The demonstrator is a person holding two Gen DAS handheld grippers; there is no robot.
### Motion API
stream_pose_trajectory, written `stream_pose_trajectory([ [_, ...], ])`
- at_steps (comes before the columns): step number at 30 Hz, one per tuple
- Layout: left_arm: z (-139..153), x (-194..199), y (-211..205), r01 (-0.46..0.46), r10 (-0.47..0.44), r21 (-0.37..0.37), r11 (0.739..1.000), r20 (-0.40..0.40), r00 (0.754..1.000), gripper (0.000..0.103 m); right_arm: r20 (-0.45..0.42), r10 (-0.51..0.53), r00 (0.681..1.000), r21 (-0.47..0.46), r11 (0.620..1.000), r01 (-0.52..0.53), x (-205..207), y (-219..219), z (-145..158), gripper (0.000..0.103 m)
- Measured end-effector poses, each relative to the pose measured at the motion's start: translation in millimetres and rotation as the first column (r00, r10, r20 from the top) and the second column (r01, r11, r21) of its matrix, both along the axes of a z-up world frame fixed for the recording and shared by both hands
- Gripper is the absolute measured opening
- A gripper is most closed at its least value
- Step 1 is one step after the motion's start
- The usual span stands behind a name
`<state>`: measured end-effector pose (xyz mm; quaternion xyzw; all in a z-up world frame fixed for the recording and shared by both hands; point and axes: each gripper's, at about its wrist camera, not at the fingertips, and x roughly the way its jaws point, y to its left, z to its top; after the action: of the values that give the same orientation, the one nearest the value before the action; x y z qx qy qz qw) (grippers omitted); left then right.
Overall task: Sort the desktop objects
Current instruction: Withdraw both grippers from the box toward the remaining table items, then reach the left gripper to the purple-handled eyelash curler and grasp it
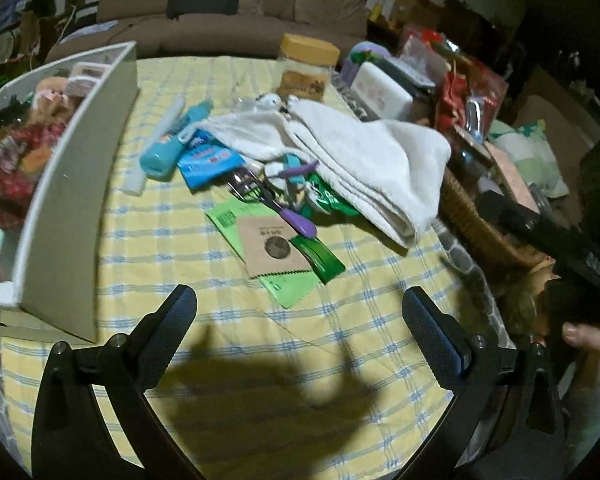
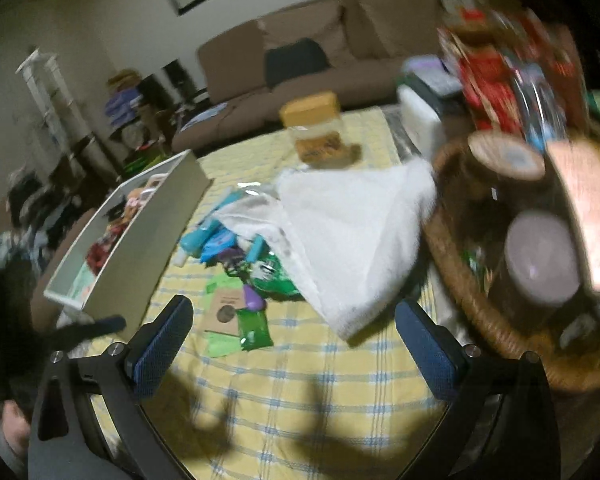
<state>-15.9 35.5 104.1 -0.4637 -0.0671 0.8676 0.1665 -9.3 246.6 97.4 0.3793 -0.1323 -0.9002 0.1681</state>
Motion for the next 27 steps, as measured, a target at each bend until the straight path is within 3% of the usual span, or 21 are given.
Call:
stream_pose_trajectory([
  [4, -12.5, -3.5, 10.8, 0.021, -0.020, -0.007, 1.000, 0.015, 1.000, 0.103, 0.080, -0.089, 0.993, -0.146, 0.984, 0.100, -7.5, 20.4, -24.6, 0.102],
  [10, -30.0, -8.5, 15.9, 0.024, -0.025, 0.020, 1.000, 0.052, 0.998, 0.103, 0.223, -0.192, 0.956, -0.374, 0.889, 0.266, -21.2, 49.3, -55.2, 0.100],
  [14, -35.6, -9.4, 14.3, 0.019, -0.021, 0.021, 1.000, 0.062, 0.998, 0.103, 0.238, -0.202, 0.950, -0.393, 0.875, 0.284, -30.2, 51.3, -59.1, 0.099],
  [18, -37.6, -11.0, 8.7, 0.008, -0.010, 0.033, 0.999, 0.069, 0.998, 0.103, 0.227, -0.202, 0.953, -0.367, 0.889, 0.275, -34.4, 46.7, -58.9, 0.086],
  [20, -37.1, -12.0, 6.5, 0.007, -0.009, 0.033, 0.999, 0.068, 0.998, 0.103, 0.247, -0.195, 0.949, -0.362, 0.890, 0.277, -35.0, 45.5, -61.6, 0.085],
  [27, -23.1, -34.6, 1.3, -0.019, 0.019, -0.036, 0.999, 0.010, 1.000, 0.103, 0.255, -0.177, 0.950, -0.347, 0.901, 0.261, -27.8, 44.3, -59.1, 0.082],
])
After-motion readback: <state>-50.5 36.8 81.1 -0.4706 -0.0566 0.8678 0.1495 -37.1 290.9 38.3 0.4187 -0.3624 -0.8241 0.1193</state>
